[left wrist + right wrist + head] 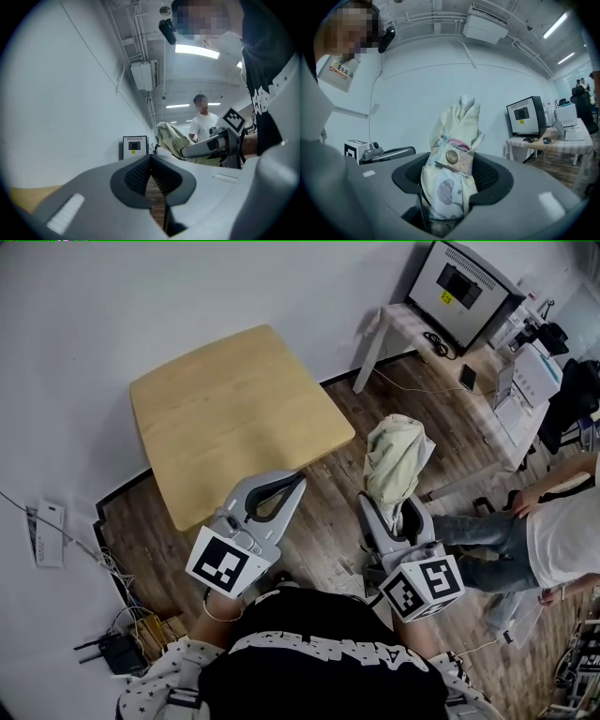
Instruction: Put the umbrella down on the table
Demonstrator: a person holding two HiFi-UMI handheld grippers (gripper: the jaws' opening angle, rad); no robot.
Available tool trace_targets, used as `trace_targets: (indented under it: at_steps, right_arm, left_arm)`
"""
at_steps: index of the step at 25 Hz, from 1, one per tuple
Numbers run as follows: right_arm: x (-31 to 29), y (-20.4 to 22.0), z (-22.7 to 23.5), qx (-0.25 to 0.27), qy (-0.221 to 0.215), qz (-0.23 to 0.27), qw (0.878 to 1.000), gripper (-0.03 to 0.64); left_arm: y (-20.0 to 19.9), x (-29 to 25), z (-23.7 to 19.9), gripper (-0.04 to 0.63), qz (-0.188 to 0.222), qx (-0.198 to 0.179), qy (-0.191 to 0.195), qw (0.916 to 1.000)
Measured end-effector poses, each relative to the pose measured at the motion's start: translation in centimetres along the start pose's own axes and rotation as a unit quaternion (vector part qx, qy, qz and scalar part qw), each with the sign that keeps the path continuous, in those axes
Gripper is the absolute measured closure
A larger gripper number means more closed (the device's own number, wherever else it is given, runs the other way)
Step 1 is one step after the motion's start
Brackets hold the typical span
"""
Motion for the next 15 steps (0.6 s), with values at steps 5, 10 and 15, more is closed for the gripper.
trace_targets:
  at_steps: [5, 10, 15]
  right_arm:
    - [-1.6, -0.4, -0.8, 0.005, -0.011, -0.008, 1.000, 0.341]
    - [-2.6, -0.6, -0.7, 0.008, -0.022, -0.012, 1.000, 0.341]
    - [-3.9, -0.9, 0.2, 0.010, -0.042, -0.013, 0.999, 0.341]
  left_arm:
    - [0.4, 0.5, -1.2, 0.595, 0.000, 0.009, -0.008, 0.9999]
    - [0.7, 0.7, -1.9, 0.595, -0.005, 0.011, -0.021, 0.9997]
    - [0.9, 0.4, -2.1, 0.595, -0.012, 0.012, -0.040, 0.9991]
Point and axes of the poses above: the fingertips, and each gripper's own axes: x backward along the fingers, z to its right, y out of its underside, the point moved 10 cm from there along x, backward along the fingers, and after that the axes turned 14 degrees about -z, right-handed, at the moved point
